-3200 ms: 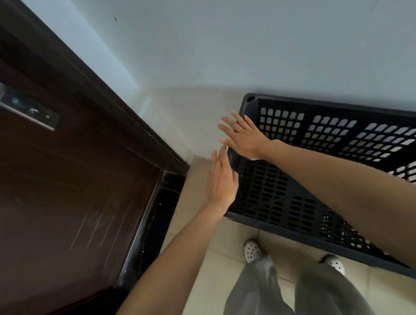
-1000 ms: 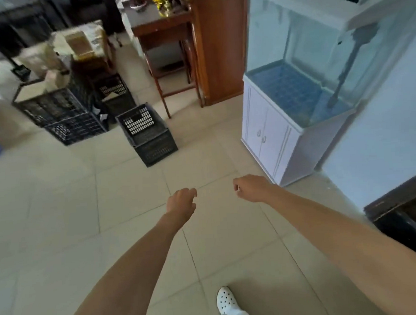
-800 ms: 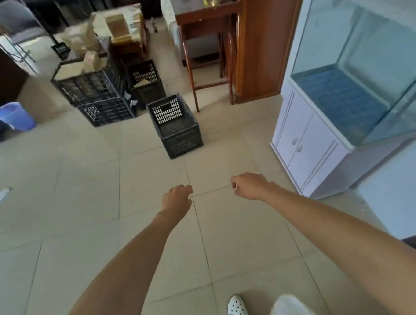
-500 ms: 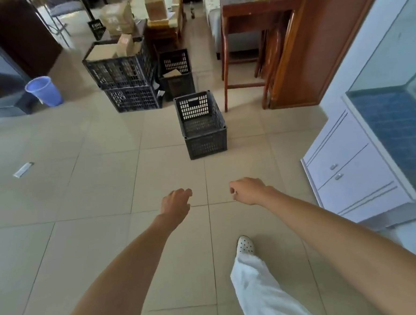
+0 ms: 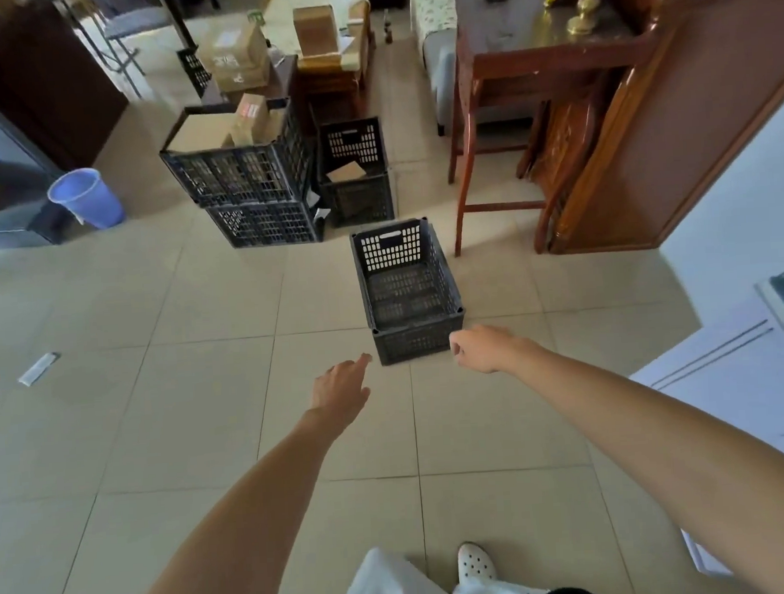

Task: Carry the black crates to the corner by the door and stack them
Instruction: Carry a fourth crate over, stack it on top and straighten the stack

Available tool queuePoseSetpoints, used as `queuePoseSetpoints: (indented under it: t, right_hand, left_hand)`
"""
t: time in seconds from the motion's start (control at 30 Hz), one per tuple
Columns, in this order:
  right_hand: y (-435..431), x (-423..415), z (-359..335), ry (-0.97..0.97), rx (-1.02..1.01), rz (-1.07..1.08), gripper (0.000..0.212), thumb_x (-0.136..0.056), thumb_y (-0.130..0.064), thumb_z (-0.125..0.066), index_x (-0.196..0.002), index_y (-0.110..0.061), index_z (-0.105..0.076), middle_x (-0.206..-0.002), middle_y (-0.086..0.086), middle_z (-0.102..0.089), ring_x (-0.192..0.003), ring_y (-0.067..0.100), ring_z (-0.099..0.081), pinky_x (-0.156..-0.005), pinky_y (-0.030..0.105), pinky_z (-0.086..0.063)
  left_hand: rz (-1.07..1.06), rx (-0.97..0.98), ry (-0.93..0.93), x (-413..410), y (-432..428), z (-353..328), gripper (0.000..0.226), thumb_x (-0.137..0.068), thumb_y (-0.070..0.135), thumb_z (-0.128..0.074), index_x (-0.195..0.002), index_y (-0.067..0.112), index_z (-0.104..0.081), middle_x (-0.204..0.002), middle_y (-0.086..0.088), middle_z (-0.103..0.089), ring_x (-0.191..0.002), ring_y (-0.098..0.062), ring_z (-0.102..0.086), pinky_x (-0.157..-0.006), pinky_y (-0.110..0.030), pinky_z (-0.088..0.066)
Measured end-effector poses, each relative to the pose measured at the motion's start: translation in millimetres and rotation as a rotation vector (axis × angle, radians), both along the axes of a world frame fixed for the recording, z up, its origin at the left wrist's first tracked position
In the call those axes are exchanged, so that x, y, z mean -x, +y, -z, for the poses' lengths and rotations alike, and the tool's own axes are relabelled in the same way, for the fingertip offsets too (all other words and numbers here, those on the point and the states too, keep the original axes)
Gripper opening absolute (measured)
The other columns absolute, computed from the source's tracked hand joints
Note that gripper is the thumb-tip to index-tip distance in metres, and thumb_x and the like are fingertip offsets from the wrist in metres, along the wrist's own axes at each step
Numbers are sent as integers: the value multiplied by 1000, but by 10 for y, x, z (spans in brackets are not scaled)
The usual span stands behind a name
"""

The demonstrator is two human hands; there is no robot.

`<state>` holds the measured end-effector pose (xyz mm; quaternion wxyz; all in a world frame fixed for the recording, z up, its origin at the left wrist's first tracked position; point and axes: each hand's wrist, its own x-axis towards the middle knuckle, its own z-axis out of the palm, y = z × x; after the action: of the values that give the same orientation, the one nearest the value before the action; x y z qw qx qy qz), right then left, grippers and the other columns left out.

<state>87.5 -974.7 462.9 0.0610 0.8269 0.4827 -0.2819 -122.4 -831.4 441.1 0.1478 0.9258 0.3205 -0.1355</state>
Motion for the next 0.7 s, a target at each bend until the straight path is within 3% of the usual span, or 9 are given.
queuePoseSetpoints:
  t: [0.2, 0.37, 0.53, 0.7]
  right_hand:
    - [1062, -525, 331, 56, 57, 25, 21, -95, -32, -48, -107, -19, -58, -109, 7, -63, -96, 27, -61, -79, 37, -49]
    - [1829, -1059, 448, 110, 36, 193, 22, -95, -32, -46, -110, -20, -57, -105, 7, -65, -79, 22, -57, -60, 31, -40]
    - [2427, -1531, 668, 251, -15, 360, 23, -94, -37, -46, -111, -26, -56, -112, -2, -66, -83, 17, -57, -67, 30, -40]
    - [2779, -2194, 1032, 305, 49, 420, 26, -94, -35, -46, -115, -23, -56, -114, 1, -65, -93, 22, -59, -76, 33, -44]
  left_hand:
    - [80, 7, 36, -660, 1275, 196, 48, -94, 24, -55, -141, 25, -42, -127, -2, -63, -117, -26, -59, -89, -40, -49]
    - [149, 23, 58, -1284, 2288, 306, 43, -95, 24, -54, -138, 25, -46, -128, -1, -63, -117, -24, -60, -90, -38, -50]
    - [182, 79, 118, -1938, 3022, 499, 38, -96, 27, -55, -134, 23, -50, -127, -2, -63, -117, -25, -59, -93, -38, -48]
    - [214, 116, 157, -2658, 3445, 821, 29, -96, 26, -55, -124, 21, -57, -123, -2, -65, -115, -25, -60, -93, -38, -48]
